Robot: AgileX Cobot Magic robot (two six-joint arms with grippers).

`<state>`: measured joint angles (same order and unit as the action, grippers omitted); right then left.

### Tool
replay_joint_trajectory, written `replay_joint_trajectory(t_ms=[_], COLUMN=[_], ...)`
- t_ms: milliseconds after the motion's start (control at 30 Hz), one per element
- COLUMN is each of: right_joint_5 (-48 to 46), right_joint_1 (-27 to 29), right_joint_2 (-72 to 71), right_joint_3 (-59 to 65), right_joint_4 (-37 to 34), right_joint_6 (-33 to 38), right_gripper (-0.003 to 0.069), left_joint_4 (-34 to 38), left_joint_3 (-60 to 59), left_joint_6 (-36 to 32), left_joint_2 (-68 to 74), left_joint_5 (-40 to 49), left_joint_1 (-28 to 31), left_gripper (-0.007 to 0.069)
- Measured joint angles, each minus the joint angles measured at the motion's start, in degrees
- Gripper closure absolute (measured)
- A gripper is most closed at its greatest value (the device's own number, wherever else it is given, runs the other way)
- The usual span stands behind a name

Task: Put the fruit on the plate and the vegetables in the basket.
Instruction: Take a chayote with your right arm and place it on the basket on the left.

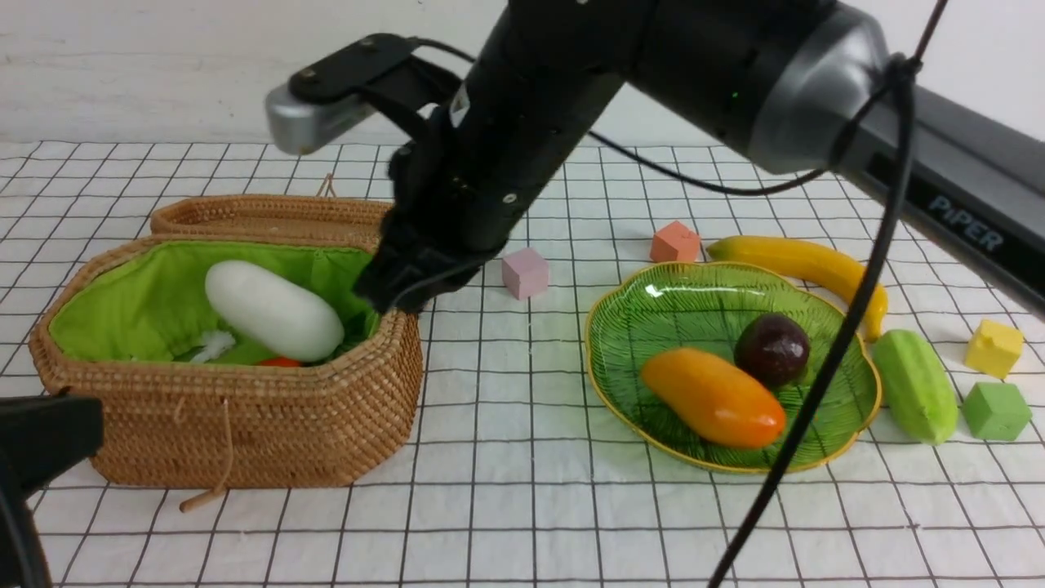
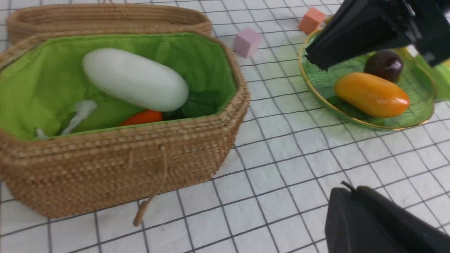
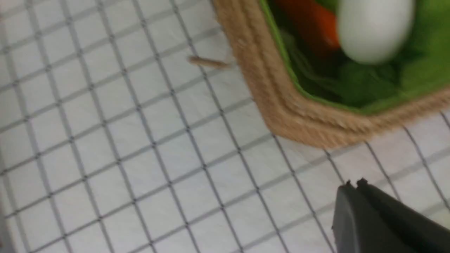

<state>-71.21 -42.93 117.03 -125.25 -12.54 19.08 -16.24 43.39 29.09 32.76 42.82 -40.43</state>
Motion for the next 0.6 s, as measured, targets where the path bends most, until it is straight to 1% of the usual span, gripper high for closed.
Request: replay_joint_trajectory(t_ms=[67, 100, 133, 267, 333, 400, 433, 500, 533, 567, 600], right_joint_5=[-0.3, -0.3, -0.3, -0.2, -0.2, -0.3, -0.3, -0.3, -0.3, 0.2, 0.8], right_joint_1=[0.3, 0.8, 1.0, 4.7, 8.2, 13.5, 14.0, 22.1, 22.7, 28.4, 30.7], right_joint_2=[-1.8, -3.3, -3.9, -12.9, -18.2, -23.4, -23.9, -28.7, -29.0, -30.5, -30.6], right_joint_3=[0.8, 2.0, 2.3, 12.5, 19.6, 27.3, 27.3, 34.5, 35.4, 38.3, 39.5], right_joint_4=[2.3, 3.5, 3.6, 3.9, 3.9, 4.0, 4.0, 4.2, 4.2, 4.4, 4.4], right_joint_6=[-2.3, -4.0, -4.3, -7.8, -8.3, -8.5, -8.5, -8.9, -9.1, -10.4, -11.6], right_gripper=[0.0666, 0.0666, 0.0666, 0.0665, 0.0665, 0.0663, 0.0663, 0.0661, 0.0661, 0.0658, 0.0656], left_joint_4=[4.1, 7.4, 8.6, 21.8, 28.0, 34.0, 34.9, 39.1, 39.4, 41.5, 42.2], left_joint_3=[0.0, 0.0, 0.0, 0.0, 0.0, 0.0, 0.0, 0.0, 0.0, 0.0, 0.0], left_joint_6=[-4.2, -7.4, -9.2, -22.9, -29.8, -36.1, -37.2, -42.6, -42.9, -45.2, -45.8], left_joint_2=[0.0, 0.0, 0.1, 1.1, 1.8, 2.4, 2.5, 2.8, 2.8, 2.8, 2.8], left_joint_5=[-1.2, -2.2, -2.5, -4.2, -4.2, -4.1, -4.1, -4.2, -4.3, -4.7, -4.9], left_joint_1=[0.0, 0.0, 0.0, 0.0, 0.0, 0.0, 0.0, 0.0, 0.0, 0.0, 0.0], left_gripper=[0.0638, 0.0638, 0.0638, 0.0638, 0.0638, 0.0638, 0.0638, 0.0638, 0.0638, 0.0638, 0.0638])
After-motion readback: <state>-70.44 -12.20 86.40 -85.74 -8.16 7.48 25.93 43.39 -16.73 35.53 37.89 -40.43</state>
